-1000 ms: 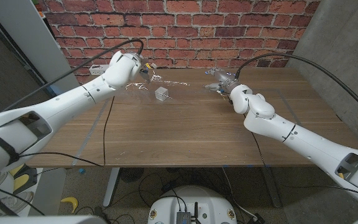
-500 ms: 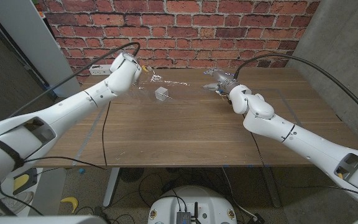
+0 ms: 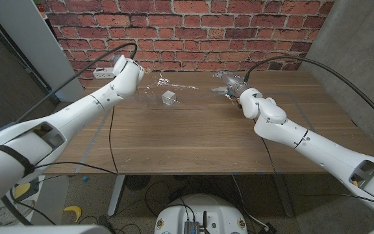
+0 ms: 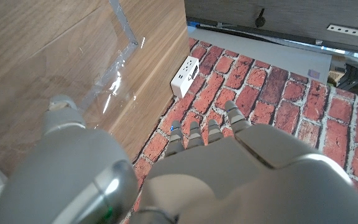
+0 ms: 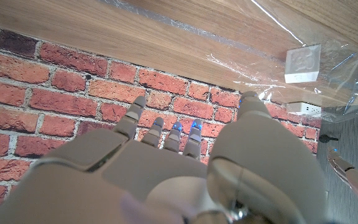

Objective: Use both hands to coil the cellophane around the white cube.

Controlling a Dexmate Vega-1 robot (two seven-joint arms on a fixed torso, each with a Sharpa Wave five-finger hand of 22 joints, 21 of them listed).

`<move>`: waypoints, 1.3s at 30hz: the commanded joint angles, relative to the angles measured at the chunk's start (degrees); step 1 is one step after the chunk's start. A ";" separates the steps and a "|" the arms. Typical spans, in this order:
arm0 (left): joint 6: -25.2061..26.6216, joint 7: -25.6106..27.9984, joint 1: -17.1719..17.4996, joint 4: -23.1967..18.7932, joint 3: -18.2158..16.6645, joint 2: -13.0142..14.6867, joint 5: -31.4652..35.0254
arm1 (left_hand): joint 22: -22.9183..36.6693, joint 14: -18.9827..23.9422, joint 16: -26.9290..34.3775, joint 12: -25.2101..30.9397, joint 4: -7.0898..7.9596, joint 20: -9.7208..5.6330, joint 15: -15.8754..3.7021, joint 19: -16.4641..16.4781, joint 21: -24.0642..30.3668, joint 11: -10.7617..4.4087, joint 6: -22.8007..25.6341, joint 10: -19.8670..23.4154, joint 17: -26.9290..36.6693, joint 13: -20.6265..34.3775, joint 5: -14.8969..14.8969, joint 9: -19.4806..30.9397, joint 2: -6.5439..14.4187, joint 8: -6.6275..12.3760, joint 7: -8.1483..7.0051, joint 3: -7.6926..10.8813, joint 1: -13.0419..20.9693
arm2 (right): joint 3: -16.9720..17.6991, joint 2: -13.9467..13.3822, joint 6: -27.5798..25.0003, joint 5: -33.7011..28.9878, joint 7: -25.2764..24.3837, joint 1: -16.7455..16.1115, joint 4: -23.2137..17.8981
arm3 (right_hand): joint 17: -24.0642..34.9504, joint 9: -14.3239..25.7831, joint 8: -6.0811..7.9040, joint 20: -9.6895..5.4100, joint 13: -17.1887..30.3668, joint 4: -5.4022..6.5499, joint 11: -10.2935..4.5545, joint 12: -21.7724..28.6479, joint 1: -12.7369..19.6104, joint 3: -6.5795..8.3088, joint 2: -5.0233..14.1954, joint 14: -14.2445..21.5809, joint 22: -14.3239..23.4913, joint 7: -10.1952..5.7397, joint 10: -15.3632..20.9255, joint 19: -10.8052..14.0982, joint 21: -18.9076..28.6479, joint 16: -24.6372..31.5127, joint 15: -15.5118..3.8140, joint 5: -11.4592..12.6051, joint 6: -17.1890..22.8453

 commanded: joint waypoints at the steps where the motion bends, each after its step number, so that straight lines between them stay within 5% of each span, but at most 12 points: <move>1: 6.48 0.08 -1.90 8.28 0.75 -2.71 0.06 | 0.28 0.01 0.66 0.56 1.05 0.08 0.18 0.27 -0.38 0.60 2.59 0.43 0.29 0.13 0.24 0.19 0.50 0.82 -0.23 -1.28 -2.42 | 0.28 0.02 -0.07 0.52 0.39 -0.04 -0.18 | -0.02 0.09 0.13 0.07 -0.02 0.21 -0.07 0.11 -0.25 0.07 -0.03 0.23 0.04 -0.06 0.25 0.30 0.36 0.19 -0.20 -0.03 0.34; 12: 10.72 3.17 -4.93 16.29 3.41 -5.29 -3.85 | 0.44 2.50 0.98 2.06 3.50 0.07 0.41 1.61 -1.16 0.71 12.77 4.35 0.01 -0.20 0.36 0.17 2.60 3.16 0.35 -3.10 -5.51 | 0.74 -0.15 0.31 1.40 0.13 -0.19 -0.31 | -0.08 0.09 0.09 0.10 -0.02 0.05 -0.06 0.03 -0.22 0.11 -0.06 0.43 0.04 -0.04 0.13 0.30 0.35 0.21 -0.14 -0.14 0.25; 22: 9.56 10.88 -7.34 21.72 3.11 -7.38 -21.10 | 0.46 2.80 0.98 2.04 3.72 0.05 0.22 1.88 -1.30 0.41 14.35 4.55 -0.01 -0.28 0.43 0.11 3.00 3.34 0.53 -3.27 -5.63 | 0.66 -0.31 0.77 1.75 0.70 0.41 -0.43 | -0.13 0.09 0.10 0.78 -0.01 -0.14 0.09 0.05 -0.14 0.21 -0.01 0.85 0.04 -0.02 0.24 0.61 0.45 0.30 -0.12 -0.25 0.28; 27: 8.66 16.43 -8.01 23.37 3.64 -7.54 -29.22 | 0.52 5.36 1.35 2.89 3.10 -0.05 -1.06 3.96 -1.29 -1.13 20.66 7.80 -0.13 -0.50 0.88 0.04 5.80 4.43 -0.71 -2.14 -3.08 | 0.41 -0.37 0.30 1.13 0.83 0.57 -0.62 | -0.13 0.09 0.09 0.92 -0.01 -0.14 0.01 0.08 -0.27 0.20 -0.01 0.96 0.03 -0.07 0.34 0.64 0.45 0.33 -0.11 -0.33 0.28; 29: 9.22 21.12 -7.01 22.43 3.37 -7.19 -31.78 | 0.50 7.82 1.25 3.15 0.34 -0.04 -2.20 6.16 -1.47 -2.57 28.39 10.45 -0.24 -0.68 0.65 0.10 10.07 5.80 -2.74 1.07 3.19 | 0.48 -0.46 0.35 1.15 0.87 0.56 -0.65 | -0.12 0.08 0.08 1.07 -0.01 -0.13 -0.01 0.09 -0.35 0.19 0.02 1.02 0.03 -0.10 0.38 0.68 0.46 0.34 -0.11 -0.37 0.25; 31: 9.88 24.86 -6.10 20.83 3.53 -6.48 -33.46 | 0.51 11.60 1.49 3.93 -2.43 -0.21 -4.09 9.63 -0.98 -5.01 35.20 14.87 -0.36 -0.75 -1.11 0.17 11.97 6.70 -5.13 3.33 8.17 | 0.57 -0.48 0.32 1.21 0.88 0.54 -0.63 | -0.12 0.08 0.09 1.11 -0.01 -0.13 0.04 0.12 -0.38 0.19 0.02 1.13 0.03 -0.12 0.46 0.69 0.46 0.38 -0.10 -0.39 0.29; 33: 11.72 30.58 -4.32 18.61 2.69 -5.99 -35.10 | 0.52 16.49 1.39 4.33 -4.98 -0.94 -7.02 13.53 -0.43 -7.34 45.04 19.89 -0.51 -0.83 -3.92 0.63 13.62 8.95 -6.30 7.15 16.60 | 0.60 -0.47 0.23 1.21 0.88 0.54 -0.58 | -0.12 0.08 0.09 1.12 -0.01 -0.13 0.04 0.11 -0.44 0.19 0.02 1.17 0.03 -0.12 0.45 0.68 0.45 0.39 -0.09 -0.42 0.28; 36: 13.15 38.41 -2.11 15.28 1.94 -4.82 -36.73 | 0.76 21.69 1.35 4.58 -5.33 -1.42 -9.40 17.90 0.83 -11.53 53.59 25.88 -0.58 -0.73 -7.54 2.65 14.83 13.08 -6.68 11.86 26.84 | 0.86 -0.45 0.59 1.76 0.82 0.43 -0.35 | -0.12 0.08 0.08 1.12 -0.01 -0.13 0.08 0.13 -0.49 0.18 0.02 1.15 0.03 -0.08 0.53 0.66 0.43 0.37 0.02 -0.45 0.27; 39: 13.31 44.03 -0.64 11.92 1.70 -3.15 -37.62 | 0.89 24.08 1.69 5.11 -4.70 -1.99 -11.43 19.17 1.37 -13.56 54.96 29.12 -0.48 -0.59 -8.65 3.01 14.45 14.01 -7.93 12.43 28.46 | 0.99 -0.43 1.09 2.22 0.66 0.33 -0.12 | -0.13 0.08 0.09 1.11 -0.01 -0.16 0.07 0.12 -0.50 0.21 0.04 1.15 0.03 -0.08 0.54 0.65 0.42 0.35 0.02 -0.48 0.31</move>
